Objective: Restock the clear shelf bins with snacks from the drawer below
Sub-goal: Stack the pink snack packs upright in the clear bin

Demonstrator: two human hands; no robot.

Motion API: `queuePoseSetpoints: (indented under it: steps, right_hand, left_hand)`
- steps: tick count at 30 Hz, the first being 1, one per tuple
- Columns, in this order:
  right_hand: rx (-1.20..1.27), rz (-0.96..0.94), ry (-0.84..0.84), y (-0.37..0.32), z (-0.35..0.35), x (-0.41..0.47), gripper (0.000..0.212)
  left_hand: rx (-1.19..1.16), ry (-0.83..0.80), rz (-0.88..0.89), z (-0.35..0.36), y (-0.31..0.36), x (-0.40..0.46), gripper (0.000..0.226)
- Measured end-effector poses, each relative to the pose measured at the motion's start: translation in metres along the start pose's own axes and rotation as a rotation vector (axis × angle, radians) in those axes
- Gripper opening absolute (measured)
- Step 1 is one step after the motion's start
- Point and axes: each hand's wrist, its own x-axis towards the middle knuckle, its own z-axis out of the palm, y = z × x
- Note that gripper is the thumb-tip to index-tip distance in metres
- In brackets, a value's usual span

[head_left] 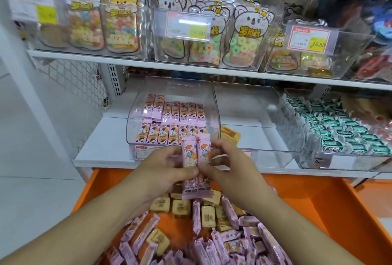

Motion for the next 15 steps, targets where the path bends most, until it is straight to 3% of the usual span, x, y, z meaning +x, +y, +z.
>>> queuePoseSetpoints:
  steps: [3, 6, 13, 15]
  right_hand:
    - [0.0, -0.062, -0.107, -0.004, 0.003, -0.008, 0.082]
    - [-0.191, -0.19, -0.171, -0.011, 0.005, -0.017, 0.101]
    - [-0.294, -0.267, -0.104, -0.009, 0.02, -0.017, 0.082]
    - [-0.335, -0.264, -0.102, -0.011, 0.021, -0.014, 0.083]
  left_hand:
    - [-0.031, 0.055, 0.012, -0.004, 0.002, -0.002, 0.038]
    - [-0.063, 0.069, 0.024, -0.007, 0.006, -0.002, 0.041]
    - [0.019, 0.086, 0.037, -0.01, 0.009, -0.002, 0.051]
    - [0.058, 0.094, 0.046, -0.011, 0.01, -0.001, 0.068]
